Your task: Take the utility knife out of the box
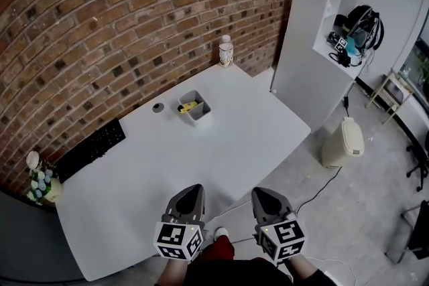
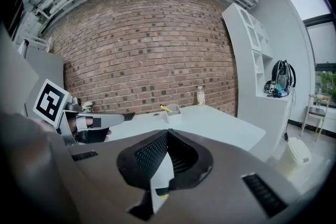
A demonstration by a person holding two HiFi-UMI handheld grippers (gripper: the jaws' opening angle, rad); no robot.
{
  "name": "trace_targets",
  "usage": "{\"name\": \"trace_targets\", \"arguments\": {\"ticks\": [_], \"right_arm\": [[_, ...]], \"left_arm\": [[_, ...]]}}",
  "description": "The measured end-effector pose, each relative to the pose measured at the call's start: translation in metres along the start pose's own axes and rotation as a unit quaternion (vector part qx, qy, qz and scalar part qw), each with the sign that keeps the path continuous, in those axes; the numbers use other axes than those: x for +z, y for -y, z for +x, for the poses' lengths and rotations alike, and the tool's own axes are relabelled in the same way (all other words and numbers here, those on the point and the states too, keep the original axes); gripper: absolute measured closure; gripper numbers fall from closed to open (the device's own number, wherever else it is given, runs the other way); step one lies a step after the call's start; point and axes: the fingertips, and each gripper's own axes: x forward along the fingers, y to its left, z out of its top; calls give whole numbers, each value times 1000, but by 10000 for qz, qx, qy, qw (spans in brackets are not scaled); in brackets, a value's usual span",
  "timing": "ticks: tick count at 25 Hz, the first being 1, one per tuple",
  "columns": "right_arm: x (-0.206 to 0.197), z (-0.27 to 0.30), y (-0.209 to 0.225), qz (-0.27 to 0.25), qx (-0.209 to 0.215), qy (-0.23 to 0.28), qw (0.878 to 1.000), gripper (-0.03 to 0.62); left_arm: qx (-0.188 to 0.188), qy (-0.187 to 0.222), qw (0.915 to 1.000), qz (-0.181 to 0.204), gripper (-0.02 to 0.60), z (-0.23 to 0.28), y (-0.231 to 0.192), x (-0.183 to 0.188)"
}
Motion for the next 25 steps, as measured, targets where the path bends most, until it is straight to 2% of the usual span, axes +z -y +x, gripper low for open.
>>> {"name": "trace_targets", "arguments": {"ticks": [10, 25], "right_arm": [[11, 41, -1, -1, -85, -32, 10000, 586], [12, 59, -4, -13, -139, -186, 9997, 586]], "left_arm": [[-78, -30, 10000, -14, 578, 27, -32, 8], [23, -32, 10000, -50, 577, 45, -54, 14]]}}
